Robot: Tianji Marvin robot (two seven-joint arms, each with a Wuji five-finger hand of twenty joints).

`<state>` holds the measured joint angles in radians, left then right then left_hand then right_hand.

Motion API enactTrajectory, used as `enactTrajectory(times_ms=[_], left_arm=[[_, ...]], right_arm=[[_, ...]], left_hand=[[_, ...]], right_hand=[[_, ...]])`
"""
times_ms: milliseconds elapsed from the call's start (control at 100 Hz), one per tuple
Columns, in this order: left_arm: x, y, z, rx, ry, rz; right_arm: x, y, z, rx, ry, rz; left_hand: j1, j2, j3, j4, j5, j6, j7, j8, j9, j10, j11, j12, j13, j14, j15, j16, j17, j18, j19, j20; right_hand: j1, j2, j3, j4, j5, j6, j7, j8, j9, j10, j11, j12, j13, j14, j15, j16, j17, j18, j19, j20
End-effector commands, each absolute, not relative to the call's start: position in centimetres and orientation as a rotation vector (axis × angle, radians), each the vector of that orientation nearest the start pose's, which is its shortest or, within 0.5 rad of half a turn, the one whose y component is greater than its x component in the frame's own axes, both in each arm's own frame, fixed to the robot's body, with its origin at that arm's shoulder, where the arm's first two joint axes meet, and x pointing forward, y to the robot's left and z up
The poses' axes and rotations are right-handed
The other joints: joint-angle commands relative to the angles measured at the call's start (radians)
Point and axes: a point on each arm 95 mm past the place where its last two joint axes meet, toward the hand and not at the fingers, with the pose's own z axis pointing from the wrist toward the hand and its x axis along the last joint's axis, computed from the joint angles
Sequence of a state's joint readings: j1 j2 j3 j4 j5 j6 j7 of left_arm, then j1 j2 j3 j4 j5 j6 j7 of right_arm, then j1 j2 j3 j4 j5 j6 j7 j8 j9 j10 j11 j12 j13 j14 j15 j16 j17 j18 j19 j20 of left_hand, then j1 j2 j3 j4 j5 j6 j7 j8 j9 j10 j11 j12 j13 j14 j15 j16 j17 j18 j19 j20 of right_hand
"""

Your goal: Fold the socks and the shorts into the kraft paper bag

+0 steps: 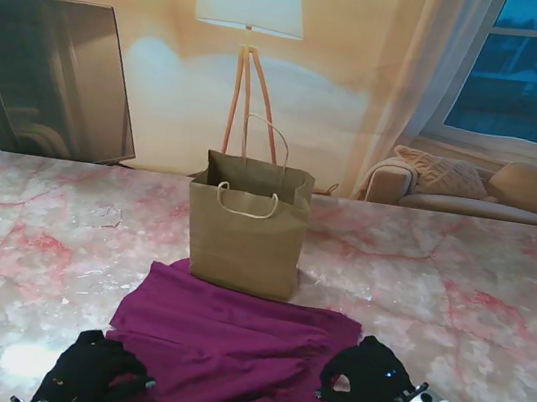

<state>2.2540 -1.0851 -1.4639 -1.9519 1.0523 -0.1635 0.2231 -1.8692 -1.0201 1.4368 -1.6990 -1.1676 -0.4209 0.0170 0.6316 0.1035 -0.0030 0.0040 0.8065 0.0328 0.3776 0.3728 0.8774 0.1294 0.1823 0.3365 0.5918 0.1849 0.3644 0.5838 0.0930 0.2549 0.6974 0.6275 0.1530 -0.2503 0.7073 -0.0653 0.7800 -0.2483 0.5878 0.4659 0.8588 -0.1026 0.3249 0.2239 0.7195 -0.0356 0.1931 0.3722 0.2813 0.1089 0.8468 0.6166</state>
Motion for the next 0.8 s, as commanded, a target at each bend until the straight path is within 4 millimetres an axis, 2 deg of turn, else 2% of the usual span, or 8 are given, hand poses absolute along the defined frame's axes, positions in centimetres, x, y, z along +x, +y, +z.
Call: enactTrajectory(times_ms=[0,80,170,250,340,460,690,790], left_arm=[[22.1,2.1,-33.9,-1.272,1.436,-1.590],[23.0,2.5,-33.1,-1.254,1.373,-1.572],[24.7,2.8,-32.5,-1.222,1.279,-1.570],[26.3,3.2,-32.4,-1.191,1.221,-1.543],[28.0,3.5,-32.5,-1.182,1.193,-1.509],[30.1,3.7,-32.9,-1.171,1.179,-1.474],[33.3,3.8,-33.3,-1.176,1.187,-1.436],[34.6,3.8,-33.4,-1.190,1.215,-1.421]], right_arm=[[31.2,-4.1,-35.3,0.995,1.866,1.503],[31.4,-4.3,-34.6,1.001,1.799,1.516],[31.9,-4.5,-34.2,1.014,1.708,1.503],[32.4,-4.7,-34.0,1.045,1.620,1.478],[33.1,-4.7,-34.0,1.054,1.541,1.454],[33.8,-4.6,-34.2,1.066,1.481,1.403],[35.1,-3.9,-34.7,1.111,1.451,1.308],[35.7,-3.4,-35.0,1.138,1.460,1.266]], left_hand=[[0.040,-0.014,0.016,0.025,-0.011,-0.012,0.003,-0.003,-0.024,-0.023,0.015,0.007,0.038,-0.012,-0.013,-0.009,0.013,0.017,0.025,0.001],[0.085,-0.047,0.037,0.029,-0.011,-0.015,0.012,0.003,-0.020,-0.032,0.018,0.009,0.049,-0.017,-0.008,-0.009,0.023,0.017,0.043,-0.002],[0.167,-0.148,0.101,0.017,-0.019,-0.026,0.059,0.038,-0.006,-0.043,0.034,0.019,0.066,-0.027,0.010,-0.007,0.035,0.021,0.088,-0.014],[0.173,-0.309,0.317,-0.047,-0.049,-0.043,0.096,0.069,-0.004,-0.060,0.047,0.031,0.078,-0.041,0.023,-0.007,0.050,0.019,0.129,-0.044],[0.152,-0.391,0.461,-0.071,-0.127,-0.031,0.092,0.083,-0.065,-0.056,0.035,0.028,0.048,-0.052,0.007,-0.021,0.044,0.010,0.123,-0.064],[0.056,-0.424,0.643,-0.053,-0.242,0.016,-0.010,0.026,-0.179,-0.064,0.010,0.013,-0.008,-0.063,-0.033,-0.050,0.029,-0.006,0.088,-0.086],[0.021,-0.485,0.702,-0.070,-0.382,0.048,-0.192,-0.131,-0.356,-0.060,-0.029,-0.026,-0.186,-0.072,-0.120,-0.105,-0.064,-0.036,-0.029,-0.124],[0.010,-0.521,0.732,-0.073,-0.394,0.035,-0.209,-0.152,-0.397,-0.098,-0.043,-0.046,-0.227,-0.101,-0.153,-0.136,-0.076,-0.050,-0.059,-0.127]], right_hand=[[-0.028,-0.020,0.011,0.039,-0.016,-0.011,-0.010,0.003,0.012,0.013,0.017,0.000,0.018,0.013,0.027,0.018,0.007,0.022,0.013,0.020],[-0.014,-0.022,0.023,0.039,-0.028,-0.004,-0.017,-0.001,0.013,0.016,0.027,0.006,0.032,0.027,0.039,0.029,0.017,0.029,0.020,0.024],[0.011,-0.035,0.074,0.038,-0.044,0.012,-0.031,-0.008,0.019,0.017,0.048,0.025,0.053,0.033,0.057,0.058,0.040,0.040,0.038,0.030],[0.033,-0.052,0.154,0.035,-0.068,0.035,-0.046,-0.014,0.015,0.022,0.053,0.034,0.066,0.040,0.062,0.073,0.054,0.043,0.054,0.029],[0.038,-0.073,0.226,0.032,-0.084,0.045,-0.054,-0.017,0.011,0.022,0.062,0.042,0.075,0.044,0.066,0.080,0.078,0.046,0.079,0.027],[0.055,-0.126,0.286,0.025,-0.144,0.074,-0.083,-0.028,-0.038,0.028,0.057,0.042,0.060,0.043,0.059,0.079,0.096,0.046,0.101,0.020],[0.061,-0.180,0.299,0.009,-0.245,0.117,-0.129,-0.047,-0.147,0.035,0.047,0.032,-0.010,0.057,0.032,0.065,0.103,0.038,0.112,0.008],[0.069,-0.189,0.293,0.005,-0.275,0.133,-0.143,-0.056,-0.190,0.043,0.045,0.028,-0.034,0.067,0.025,0.059,0.109,0.035,0.124,0.011]])
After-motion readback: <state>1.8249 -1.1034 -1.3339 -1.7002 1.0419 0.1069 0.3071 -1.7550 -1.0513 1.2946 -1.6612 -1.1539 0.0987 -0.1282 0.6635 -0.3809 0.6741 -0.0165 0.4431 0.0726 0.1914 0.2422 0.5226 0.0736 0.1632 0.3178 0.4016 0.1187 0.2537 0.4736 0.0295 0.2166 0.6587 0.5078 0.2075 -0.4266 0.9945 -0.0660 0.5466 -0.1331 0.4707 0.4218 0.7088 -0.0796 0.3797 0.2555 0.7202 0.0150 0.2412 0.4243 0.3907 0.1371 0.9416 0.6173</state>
